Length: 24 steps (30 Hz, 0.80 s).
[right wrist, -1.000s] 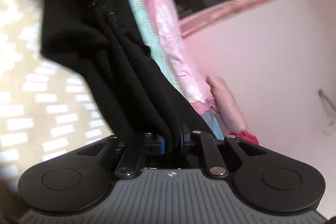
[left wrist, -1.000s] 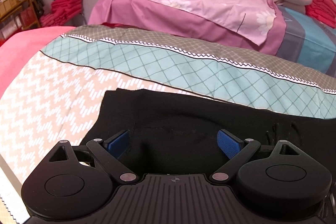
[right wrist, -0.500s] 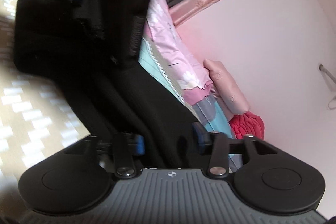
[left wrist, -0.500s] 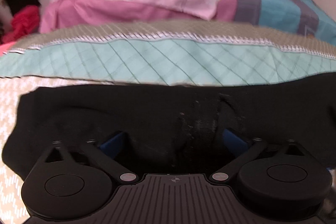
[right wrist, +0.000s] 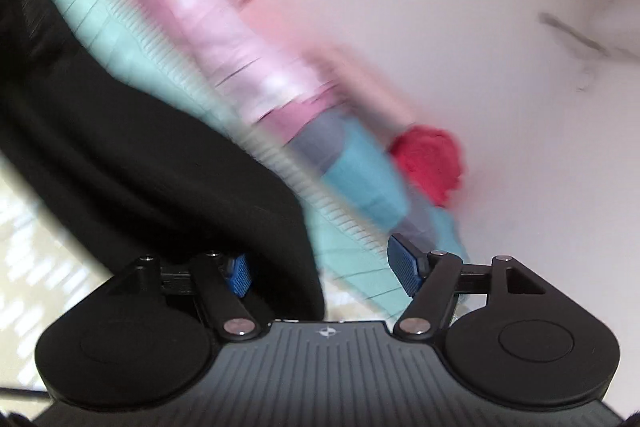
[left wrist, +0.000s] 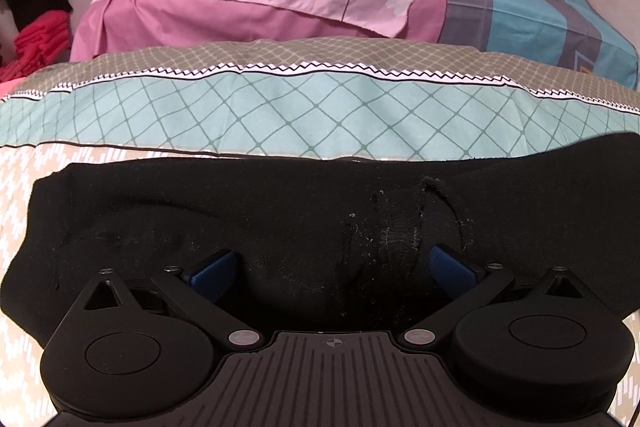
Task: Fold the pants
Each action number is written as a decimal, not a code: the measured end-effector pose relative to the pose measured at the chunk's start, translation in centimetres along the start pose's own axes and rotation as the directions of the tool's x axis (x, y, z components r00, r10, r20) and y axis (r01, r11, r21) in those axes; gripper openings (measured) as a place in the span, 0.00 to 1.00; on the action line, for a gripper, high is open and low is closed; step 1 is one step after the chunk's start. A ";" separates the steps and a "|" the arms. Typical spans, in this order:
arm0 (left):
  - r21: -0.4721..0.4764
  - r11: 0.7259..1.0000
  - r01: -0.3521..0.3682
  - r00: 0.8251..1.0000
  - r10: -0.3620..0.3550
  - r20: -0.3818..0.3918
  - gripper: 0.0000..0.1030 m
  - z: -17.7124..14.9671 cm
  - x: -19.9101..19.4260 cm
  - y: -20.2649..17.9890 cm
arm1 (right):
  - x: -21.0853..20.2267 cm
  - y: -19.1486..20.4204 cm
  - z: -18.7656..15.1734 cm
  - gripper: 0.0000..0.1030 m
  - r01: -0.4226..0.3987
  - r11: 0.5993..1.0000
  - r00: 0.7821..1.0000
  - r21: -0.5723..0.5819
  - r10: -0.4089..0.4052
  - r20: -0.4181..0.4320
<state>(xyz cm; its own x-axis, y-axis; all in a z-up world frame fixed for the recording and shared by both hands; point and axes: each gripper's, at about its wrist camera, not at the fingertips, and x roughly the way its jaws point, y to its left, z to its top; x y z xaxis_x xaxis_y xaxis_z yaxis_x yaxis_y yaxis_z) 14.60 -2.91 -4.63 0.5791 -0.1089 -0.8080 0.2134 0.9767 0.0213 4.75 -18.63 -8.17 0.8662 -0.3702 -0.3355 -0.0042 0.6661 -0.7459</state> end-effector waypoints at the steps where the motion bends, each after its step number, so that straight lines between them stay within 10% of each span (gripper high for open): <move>1: 0.001 1.000 0.000 1.000 0.000 0.000 1.00 0.0 0.0 0.0 | 0.1 1.1 -0.3 0.57 0.012 0.995 1.000 -0.101 -0.009 0.025; 6: 0.005 1.000 -0.001 1.000 0.001 0.008 1.00 -0.1 0.1 -0.1 | 0.5 -3.8 -0.9 0.74 0.051 0.988 0.997 0.143 -0.059 0.052; 10: 0.011 1.000 0.004 1.000 -0.004 0.014 1.00 -0.2 0.2 -0.2 | 1.7 -2.9 -2.7 0.74 0.021 0.993 0.999 0.119 -0.017 -0.035; 17: 0.014 1.000 0.018 1.000 -0.019 0.005 1.00 -0.1 0.4 0.1 | -0.3 -3.2 -2.9 0.87 0.010 0.999 0.996 -0.053 -0.006 0.085; 24: 0.014 1.000 0.023 1.000 -0.023 -0.003 1.00 0.1 0.4 0.2 | -4.8 -10.4 -5.8 0.90 -0.316 0.927 0.941 0.202 0.280 0.188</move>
<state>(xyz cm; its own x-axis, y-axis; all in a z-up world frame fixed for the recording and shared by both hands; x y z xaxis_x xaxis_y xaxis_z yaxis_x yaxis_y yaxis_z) 14.96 -2.79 -4.94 0.5713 -0.1308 -0.8103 0.2374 0.9713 0.0106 -2.28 -27.52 -2.07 0.9081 -0.0400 -0.4167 -0.1772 0.8652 -0.4691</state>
